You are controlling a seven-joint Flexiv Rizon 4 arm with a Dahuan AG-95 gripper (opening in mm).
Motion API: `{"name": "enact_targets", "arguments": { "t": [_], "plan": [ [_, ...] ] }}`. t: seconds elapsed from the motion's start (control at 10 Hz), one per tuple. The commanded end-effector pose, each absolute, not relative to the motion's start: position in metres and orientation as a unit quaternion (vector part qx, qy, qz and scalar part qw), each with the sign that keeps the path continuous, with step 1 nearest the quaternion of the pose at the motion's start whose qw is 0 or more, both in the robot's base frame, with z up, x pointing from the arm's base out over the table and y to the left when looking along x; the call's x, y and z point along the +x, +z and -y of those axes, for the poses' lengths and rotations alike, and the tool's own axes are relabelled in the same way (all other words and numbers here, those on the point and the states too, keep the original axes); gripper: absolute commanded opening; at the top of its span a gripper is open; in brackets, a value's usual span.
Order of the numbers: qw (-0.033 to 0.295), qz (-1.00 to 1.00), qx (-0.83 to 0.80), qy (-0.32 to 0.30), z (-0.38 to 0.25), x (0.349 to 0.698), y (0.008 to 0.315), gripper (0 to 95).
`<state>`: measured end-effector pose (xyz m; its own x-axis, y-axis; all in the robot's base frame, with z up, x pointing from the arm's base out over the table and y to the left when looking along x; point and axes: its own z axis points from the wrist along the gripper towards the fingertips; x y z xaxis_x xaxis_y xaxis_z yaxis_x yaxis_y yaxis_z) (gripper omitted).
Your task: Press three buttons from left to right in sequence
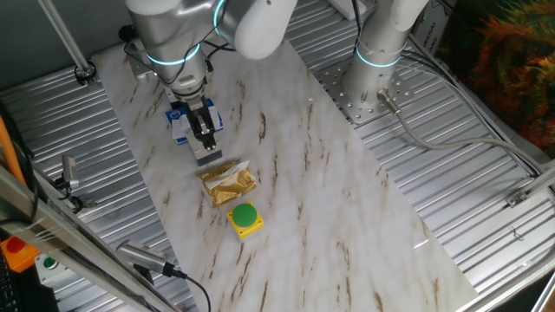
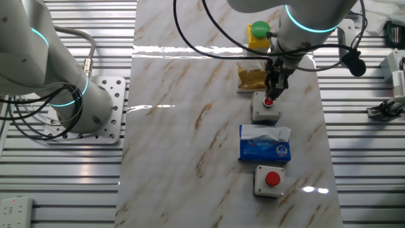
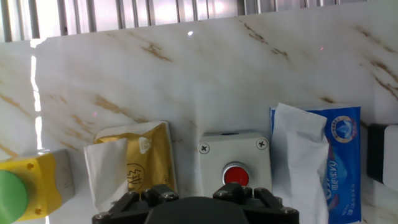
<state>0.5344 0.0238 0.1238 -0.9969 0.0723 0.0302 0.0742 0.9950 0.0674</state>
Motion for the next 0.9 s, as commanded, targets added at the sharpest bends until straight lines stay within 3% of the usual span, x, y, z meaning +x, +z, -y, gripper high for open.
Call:
{"name": "enact_targets", "arguments": {
  "t": [0.1, 0.9],
  "plan": [
    [0.013, 0.999, -0.037, -0.035, -0.0255, 0.5337, 0.1283, 57.0],
    [0.011, 0.998, -0.052, -0.041, -0.0226, 0.5292, 0.1371, 57.0]
  ]
}}
